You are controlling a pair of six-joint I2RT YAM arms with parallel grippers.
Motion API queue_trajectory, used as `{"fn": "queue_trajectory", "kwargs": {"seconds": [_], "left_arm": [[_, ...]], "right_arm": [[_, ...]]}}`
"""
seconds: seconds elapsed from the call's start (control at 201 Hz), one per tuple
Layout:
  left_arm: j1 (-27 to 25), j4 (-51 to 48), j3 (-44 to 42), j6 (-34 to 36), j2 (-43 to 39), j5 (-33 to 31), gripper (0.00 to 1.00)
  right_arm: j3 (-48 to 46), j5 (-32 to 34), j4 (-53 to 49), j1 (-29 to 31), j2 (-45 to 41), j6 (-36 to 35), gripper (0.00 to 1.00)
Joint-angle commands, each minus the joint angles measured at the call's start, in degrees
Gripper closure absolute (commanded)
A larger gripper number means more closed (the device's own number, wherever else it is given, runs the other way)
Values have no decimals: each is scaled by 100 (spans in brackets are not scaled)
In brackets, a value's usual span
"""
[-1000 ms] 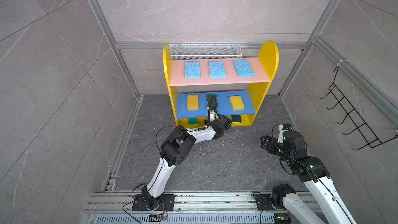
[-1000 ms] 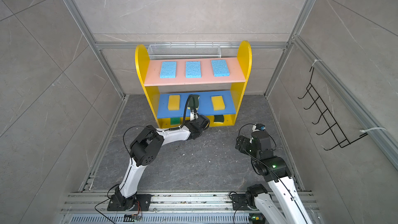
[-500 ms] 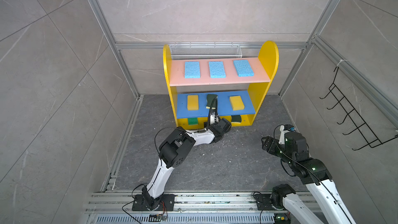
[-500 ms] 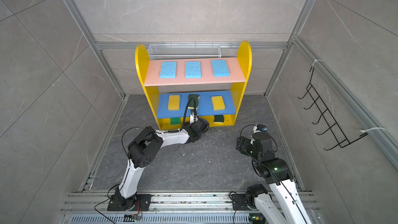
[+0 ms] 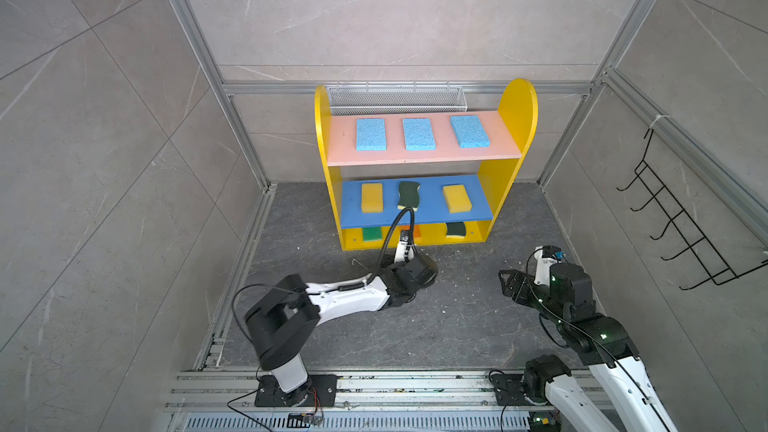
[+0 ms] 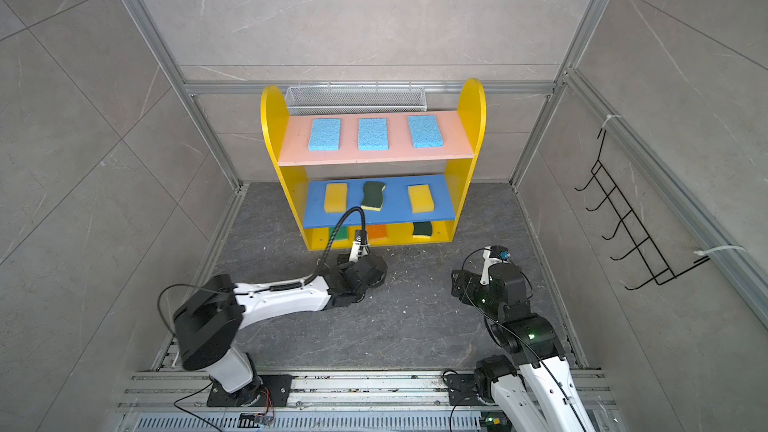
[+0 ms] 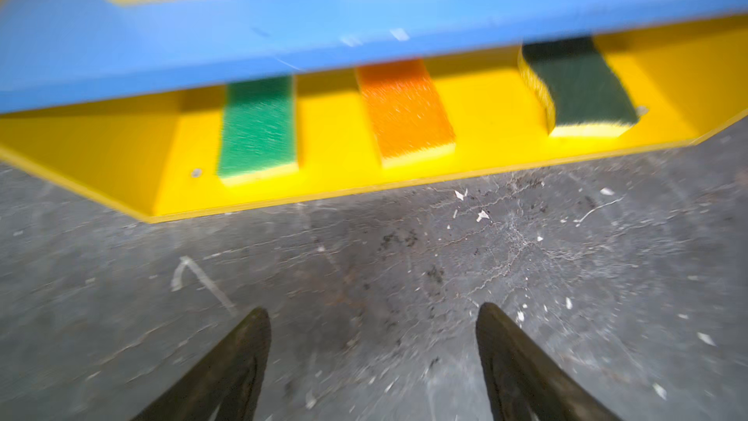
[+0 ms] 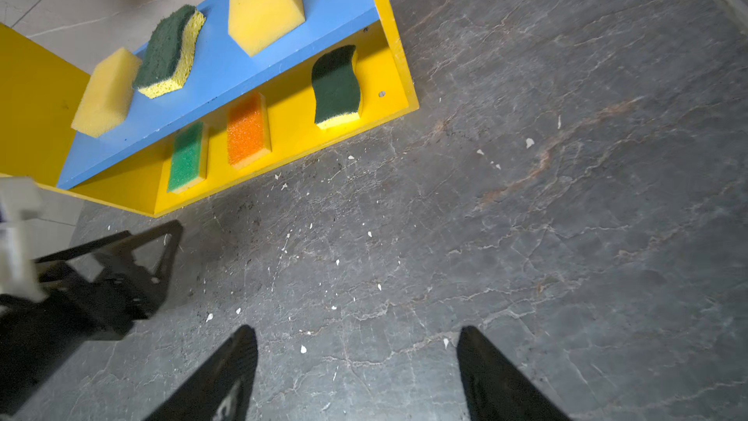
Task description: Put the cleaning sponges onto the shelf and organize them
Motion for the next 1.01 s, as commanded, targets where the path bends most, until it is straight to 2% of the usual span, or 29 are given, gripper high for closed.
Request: {"fn": "queue_trajectory", "kwargs": {"seconds": [0.0, 0.184, 0.398, 0.543, 0.662, 0.816, 1.001], "left_arm": [[61, -1052, -183, -325, -857, 127, 19], [71, -2345, -414, -747, -1954, 189, 21], [212, -2595, -1100, -1025, -3286, 174, 23], [425, -2751, -1262, -956, -3721, 329, 27], [644, -2823, -1316, -894, -3887, 536, 32], [1227, -2688, -1506, -811, -4139, 1161, 35], [1519, -2575, -1650, -648, -4382, 1295, 38]], "right_arm": [[-221, -281, 225, -5, -139, 109, 20], [-620, -544, 594, -6, -138, 363, 22], [-934, -897, 1217, 23, 150, 582, 24], [-1101, -1073, 1853, 172, 529, 816, 27], [-1151, -853, 2288, 581, 946, 979, 31], [-1064, -235, 2896, 1474, 1743, 1139, 34], [-922, -272, 4082, 1863, 2965, 1465, 53]]}}
